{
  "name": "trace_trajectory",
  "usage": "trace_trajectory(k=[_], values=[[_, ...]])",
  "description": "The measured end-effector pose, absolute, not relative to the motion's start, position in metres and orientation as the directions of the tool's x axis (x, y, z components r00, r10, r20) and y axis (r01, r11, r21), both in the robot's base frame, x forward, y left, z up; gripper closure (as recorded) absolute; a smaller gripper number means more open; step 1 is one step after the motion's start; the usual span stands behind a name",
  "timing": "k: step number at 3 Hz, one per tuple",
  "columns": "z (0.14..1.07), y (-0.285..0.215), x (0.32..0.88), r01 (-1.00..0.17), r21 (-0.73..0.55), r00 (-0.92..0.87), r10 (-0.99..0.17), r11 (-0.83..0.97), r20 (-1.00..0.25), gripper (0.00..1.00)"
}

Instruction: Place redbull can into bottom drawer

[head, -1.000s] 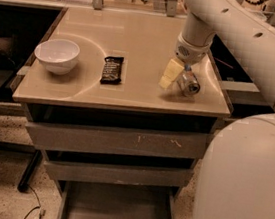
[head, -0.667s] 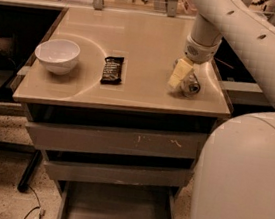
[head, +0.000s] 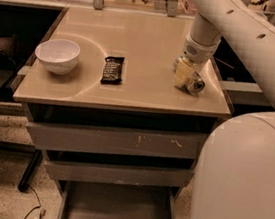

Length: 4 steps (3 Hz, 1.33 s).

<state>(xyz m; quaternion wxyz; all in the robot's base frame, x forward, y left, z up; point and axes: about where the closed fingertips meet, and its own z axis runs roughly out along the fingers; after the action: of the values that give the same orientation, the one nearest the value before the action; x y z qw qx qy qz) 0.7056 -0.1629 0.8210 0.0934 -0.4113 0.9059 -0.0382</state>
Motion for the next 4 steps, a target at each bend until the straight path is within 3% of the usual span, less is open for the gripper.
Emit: trace_trajectory(k=[2, 3, 4], values=[[0.821, -0.163, 0.706, -0.738, -0.146, -0.644, -0.752, 0.659, -0.138, 0.88], [0.832, -0.165, 0.690, -0.748, -0.167, -0.629, -0.766, 0.642, -0.129, 1.00], [0.841, -0.182, 0.649, -0.717, -0.159, -0.675, -0.733, 0.679, -0.085, 1.00]])
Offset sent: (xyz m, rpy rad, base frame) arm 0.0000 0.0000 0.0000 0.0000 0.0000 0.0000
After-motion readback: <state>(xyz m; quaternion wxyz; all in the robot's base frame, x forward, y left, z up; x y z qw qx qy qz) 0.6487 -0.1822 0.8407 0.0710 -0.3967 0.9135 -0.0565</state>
